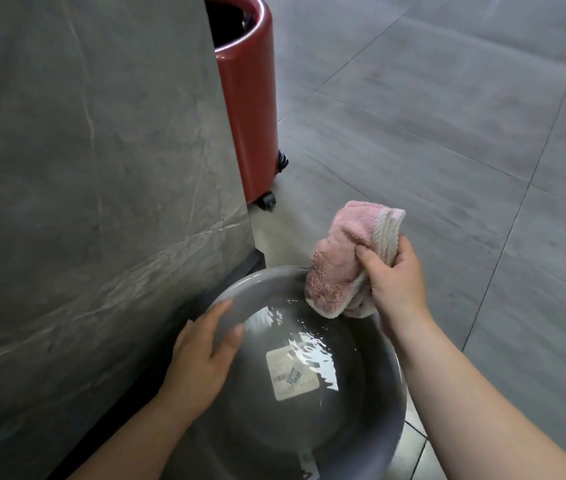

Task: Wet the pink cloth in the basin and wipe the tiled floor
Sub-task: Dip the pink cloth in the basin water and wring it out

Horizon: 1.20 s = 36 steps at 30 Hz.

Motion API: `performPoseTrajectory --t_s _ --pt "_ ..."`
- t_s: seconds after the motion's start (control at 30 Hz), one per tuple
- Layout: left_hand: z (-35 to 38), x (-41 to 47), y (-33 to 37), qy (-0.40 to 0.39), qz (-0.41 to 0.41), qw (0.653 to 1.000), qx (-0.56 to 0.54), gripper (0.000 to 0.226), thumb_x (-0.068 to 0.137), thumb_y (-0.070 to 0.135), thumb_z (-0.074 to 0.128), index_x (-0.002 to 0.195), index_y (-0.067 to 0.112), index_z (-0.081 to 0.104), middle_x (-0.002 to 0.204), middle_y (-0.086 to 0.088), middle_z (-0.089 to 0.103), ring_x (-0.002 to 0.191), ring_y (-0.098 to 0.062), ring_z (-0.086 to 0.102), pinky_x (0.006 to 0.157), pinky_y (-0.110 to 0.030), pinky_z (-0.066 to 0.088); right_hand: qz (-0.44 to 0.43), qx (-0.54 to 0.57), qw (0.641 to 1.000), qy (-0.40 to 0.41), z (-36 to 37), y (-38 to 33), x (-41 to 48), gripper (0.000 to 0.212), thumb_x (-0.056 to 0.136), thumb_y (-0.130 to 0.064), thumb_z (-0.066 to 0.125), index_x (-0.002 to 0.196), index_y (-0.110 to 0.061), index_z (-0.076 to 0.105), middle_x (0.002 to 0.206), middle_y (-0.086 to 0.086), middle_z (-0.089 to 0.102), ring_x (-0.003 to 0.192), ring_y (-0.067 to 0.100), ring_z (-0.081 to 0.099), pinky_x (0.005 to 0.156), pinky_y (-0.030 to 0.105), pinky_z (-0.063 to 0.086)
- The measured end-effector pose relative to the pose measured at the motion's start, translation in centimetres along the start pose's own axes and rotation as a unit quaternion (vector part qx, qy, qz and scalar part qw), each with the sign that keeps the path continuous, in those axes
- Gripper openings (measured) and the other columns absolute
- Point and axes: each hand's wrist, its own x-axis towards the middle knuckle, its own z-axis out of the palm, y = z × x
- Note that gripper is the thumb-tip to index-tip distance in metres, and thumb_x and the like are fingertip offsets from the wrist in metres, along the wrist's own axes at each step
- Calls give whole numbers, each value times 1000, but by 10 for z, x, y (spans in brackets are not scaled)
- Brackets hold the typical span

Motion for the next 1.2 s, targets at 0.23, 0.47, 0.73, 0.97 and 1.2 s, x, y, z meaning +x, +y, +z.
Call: performPoseTrajectory --t_s 0.23,0.47,0.73,0.97,1.2 --pt "9 12 89 -70 -17 949 -308 66 79 19 65 136 21 32 120 8 50 86 7 53 66 0 48 -138 -205 961 -123 15 -24 -55 14 69 -36 53 80 -27 56 66 -8 59 61 4 49 59 20 40" --pt "11 15 84 -6 -127 857 -499 34 81 30 60 105 6 59 89 -10 68 81 -20 67 73 -31 53 -340 -374 858 -93 31 21 -97 73 64 -39 61 129 -16 36 134 8 37 110 25 40 95 41 31" --pt "-3 6 68 -175 -169 731 -637 81 78 74 19 67 16 76 56 -4 70 60 -17 71 59 -34 58 -192 -252 926 -207 17 29 -85 49 68 -30 65 116 -26 51 97 -7 67 89 15 65 77 22 49" --pt "3 -3 40 -501 -204 689 -482 70 46 42 84 108 14 67 106 -9 71 103 -28 65 91 -51 50 -662 -355 655 -86 4 14 -36 13 82 1 48 82 -12 48 90 6 43 76 24 48 86 37 46" --pt "17 8 54 -465 -83 869 147 26 77 28 58 54 15 54 49 -6 55 42 -20 50 42 -21 36 -538 -581 538 -290 9 11 -42 28 71 -15 52 99 -20 51 71 -5 66 49 18 56 41 21 20"
